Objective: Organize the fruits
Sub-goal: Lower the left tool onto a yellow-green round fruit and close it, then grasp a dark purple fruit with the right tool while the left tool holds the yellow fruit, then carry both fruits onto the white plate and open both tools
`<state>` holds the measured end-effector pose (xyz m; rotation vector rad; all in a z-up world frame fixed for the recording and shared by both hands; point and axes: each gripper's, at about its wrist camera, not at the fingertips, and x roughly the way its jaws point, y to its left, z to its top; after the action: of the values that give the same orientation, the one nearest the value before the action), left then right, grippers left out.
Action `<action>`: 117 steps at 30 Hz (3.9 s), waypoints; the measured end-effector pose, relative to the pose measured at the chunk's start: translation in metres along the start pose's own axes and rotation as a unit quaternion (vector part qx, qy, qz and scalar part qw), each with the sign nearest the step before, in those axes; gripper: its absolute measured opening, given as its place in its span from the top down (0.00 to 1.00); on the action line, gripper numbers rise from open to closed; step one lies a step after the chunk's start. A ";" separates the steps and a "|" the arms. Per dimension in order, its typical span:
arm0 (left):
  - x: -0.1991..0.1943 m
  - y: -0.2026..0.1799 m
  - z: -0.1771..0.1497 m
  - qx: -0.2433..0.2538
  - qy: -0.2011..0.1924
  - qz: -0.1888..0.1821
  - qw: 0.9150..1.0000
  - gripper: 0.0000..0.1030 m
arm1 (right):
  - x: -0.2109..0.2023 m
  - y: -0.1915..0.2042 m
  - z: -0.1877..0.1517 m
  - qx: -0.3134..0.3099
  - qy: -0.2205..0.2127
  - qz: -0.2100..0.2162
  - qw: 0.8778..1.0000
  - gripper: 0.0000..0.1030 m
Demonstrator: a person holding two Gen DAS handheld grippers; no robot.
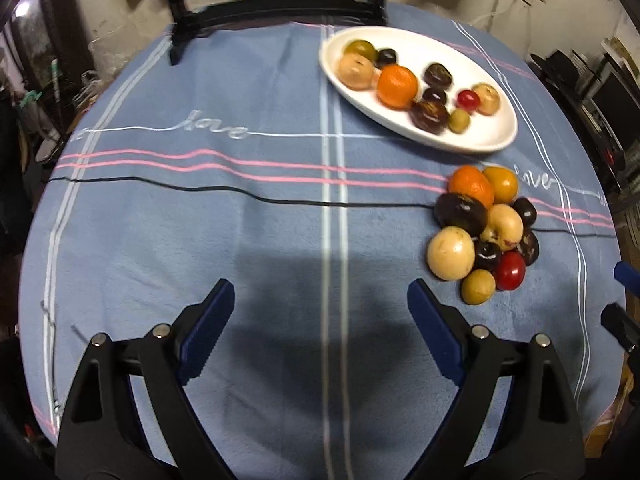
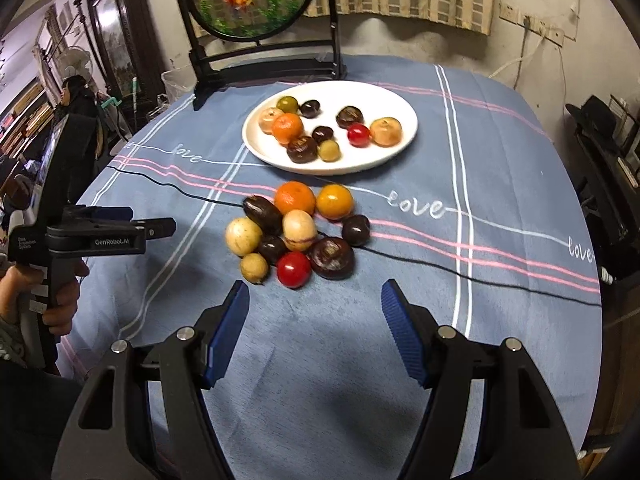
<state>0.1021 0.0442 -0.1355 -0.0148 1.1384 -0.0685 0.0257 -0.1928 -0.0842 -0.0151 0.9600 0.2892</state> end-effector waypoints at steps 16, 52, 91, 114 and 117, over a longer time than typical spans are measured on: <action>0.044 -0.054 0.026 0.040 0.035 -0.096 0.994 0.34 | 0.021 -0.042 -0.010 0.076 0.013 0.020 0.997 0.33; 0.033 0.002 -0.006 -0.008 0.025 -0.067 0.997 0.64 | 0.109 -0.027 0.019 0.030 0.055 0.034 0.997 0.43; -0.043 0.050 0.007 -0.035 -0.077 -0.049 0.995 0.64 | -0.008 -0.034 0.025 0.056 -0.037 0.008 0.998 0.60; 0.036 -0.054 0.170 0.053 -0.077 -0.082 0.992 0.64 | 0.101 -0.047 0.124 0.022 -0.043 0.053 0.997 0.60; 0.053 -0.064 0.188 0.058 -0.073 -0.088 0.992 0.64 | 0.115 -0.050 0.130 0.022 -0.041 0.055 0.997 0.60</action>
<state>0.2914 -0.0277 -0.1020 -0.0160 0.9830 -0.2869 0.2049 -0.1953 -0.1082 0.0891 0.8858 0.3684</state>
